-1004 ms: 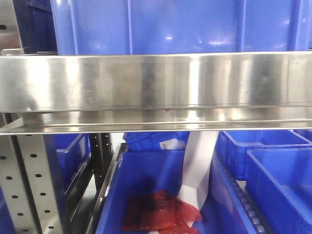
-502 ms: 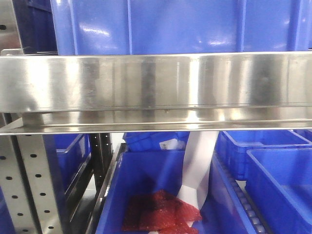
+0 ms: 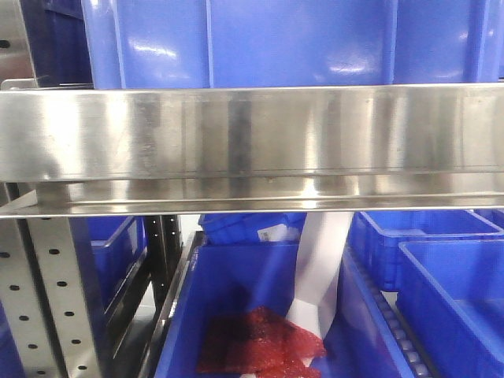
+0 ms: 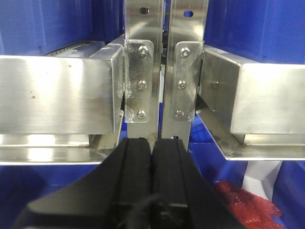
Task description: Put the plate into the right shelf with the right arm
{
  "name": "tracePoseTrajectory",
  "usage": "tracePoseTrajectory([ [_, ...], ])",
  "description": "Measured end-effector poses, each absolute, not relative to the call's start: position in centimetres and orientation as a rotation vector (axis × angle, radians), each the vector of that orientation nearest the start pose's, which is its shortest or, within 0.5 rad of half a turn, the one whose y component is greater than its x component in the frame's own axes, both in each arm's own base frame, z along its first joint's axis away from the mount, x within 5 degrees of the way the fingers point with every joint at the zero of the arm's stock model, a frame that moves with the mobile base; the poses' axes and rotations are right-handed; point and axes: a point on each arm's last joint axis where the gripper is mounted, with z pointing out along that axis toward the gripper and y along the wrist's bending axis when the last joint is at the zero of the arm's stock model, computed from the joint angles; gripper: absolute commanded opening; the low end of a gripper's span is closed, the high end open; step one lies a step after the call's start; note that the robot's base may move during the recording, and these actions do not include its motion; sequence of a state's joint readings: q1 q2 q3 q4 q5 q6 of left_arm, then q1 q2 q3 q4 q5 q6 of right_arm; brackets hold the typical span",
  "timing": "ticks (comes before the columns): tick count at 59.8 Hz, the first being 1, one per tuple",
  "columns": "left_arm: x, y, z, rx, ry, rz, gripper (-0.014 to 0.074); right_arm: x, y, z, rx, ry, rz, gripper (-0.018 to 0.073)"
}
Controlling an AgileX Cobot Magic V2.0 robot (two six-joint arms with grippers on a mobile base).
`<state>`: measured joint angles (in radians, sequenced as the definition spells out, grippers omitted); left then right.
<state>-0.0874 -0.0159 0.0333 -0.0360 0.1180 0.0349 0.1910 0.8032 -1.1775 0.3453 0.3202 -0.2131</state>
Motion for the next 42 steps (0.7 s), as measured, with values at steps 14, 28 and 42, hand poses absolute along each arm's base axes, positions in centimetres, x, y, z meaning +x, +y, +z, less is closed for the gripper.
tracePoseTrajectory([
  [14,5.6,-0.5,19.2,0.073,1.618,-0.072,-0.0047,9.4,1.3,45.3,-0.006,1.447,0.212,0.0056],
  [28,5.6,-0.5,19.2,0.073,1.618,-0.072,-0.0047,5.6,0.2,40.4,0.092,1.43,0.135,0.0056],
  [42,5.6,-0.5,19.2,0.073,1.618,-0.072,-0.0047,3.3,0.1,34.1,0.103,1.439,0.113,0.0056],
])
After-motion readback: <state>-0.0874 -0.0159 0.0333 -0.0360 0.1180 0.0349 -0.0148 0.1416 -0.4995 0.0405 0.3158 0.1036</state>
